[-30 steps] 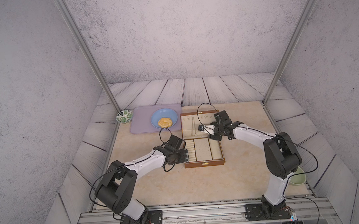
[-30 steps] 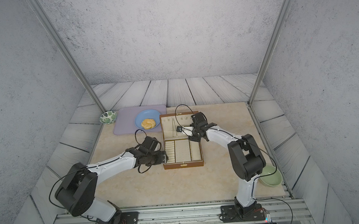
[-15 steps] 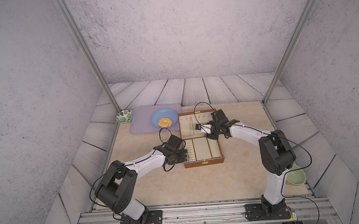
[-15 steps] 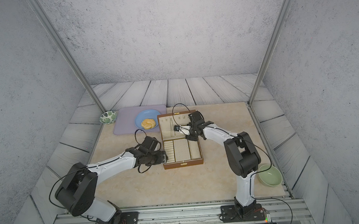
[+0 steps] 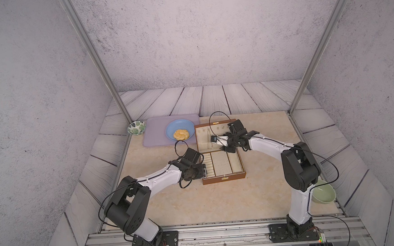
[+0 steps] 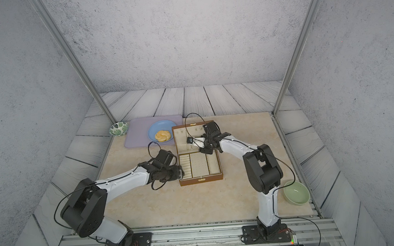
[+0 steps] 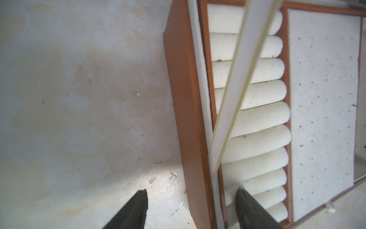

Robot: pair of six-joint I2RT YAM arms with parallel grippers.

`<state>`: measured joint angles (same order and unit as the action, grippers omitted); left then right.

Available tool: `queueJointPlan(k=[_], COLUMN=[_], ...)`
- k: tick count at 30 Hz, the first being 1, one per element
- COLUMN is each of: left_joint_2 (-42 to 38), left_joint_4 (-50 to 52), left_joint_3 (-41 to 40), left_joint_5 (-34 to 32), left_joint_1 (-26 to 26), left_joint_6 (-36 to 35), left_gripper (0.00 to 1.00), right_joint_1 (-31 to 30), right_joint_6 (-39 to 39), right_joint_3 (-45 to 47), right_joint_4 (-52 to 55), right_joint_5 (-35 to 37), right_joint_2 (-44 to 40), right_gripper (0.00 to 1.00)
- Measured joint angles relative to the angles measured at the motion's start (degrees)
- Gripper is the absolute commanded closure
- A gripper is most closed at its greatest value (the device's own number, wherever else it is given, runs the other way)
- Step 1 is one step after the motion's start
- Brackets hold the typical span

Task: Put jewelry chain into jewelry box
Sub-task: Open the storage slot of the jewelry box.

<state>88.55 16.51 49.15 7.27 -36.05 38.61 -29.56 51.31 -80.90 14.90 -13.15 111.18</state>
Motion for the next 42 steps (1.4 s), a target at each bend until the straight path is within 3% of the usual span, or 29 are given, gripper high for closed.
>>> queueJointPlan(k=[17,24,32,36,42], left_joint_2=[0.0,0.0,0.0,0.0,0.0], left_joint_4=[0.04,0.0,-0.02,-0.02,-0.02], left_joint_3=[0.11,0.09,0.11,0.11,0.11], left_joint_5=[0.02,0.04,0.07,0.09,0.15], left_joint_1=[0.0,0.0,-0.02,-0.02,0.0], left_joint_6=[0.0,0.0,0.02,0.0,0.0], left_gripper=[0.27,0.28,0.29,0.29,0.29], right_joint_1=[0.2,1.73,2.25,2.43,2.71], right_joint_6=[1.46,1.11,-0.28,-0.72,-0.81], right_joint_3=[1.09,1.6,0.68,0.17,-0.15], right_joint_4=[-0.79,-0.22,-0.07,-0.11,-0.66], right_joint_5=[3.21,2.95,2.82,2.93,3.04], right_joint_2=[0.07,-0.55,-0.55,-0.55,-0.55], right_gripper=[0.51,0.57,0.72,0.86,0.99])
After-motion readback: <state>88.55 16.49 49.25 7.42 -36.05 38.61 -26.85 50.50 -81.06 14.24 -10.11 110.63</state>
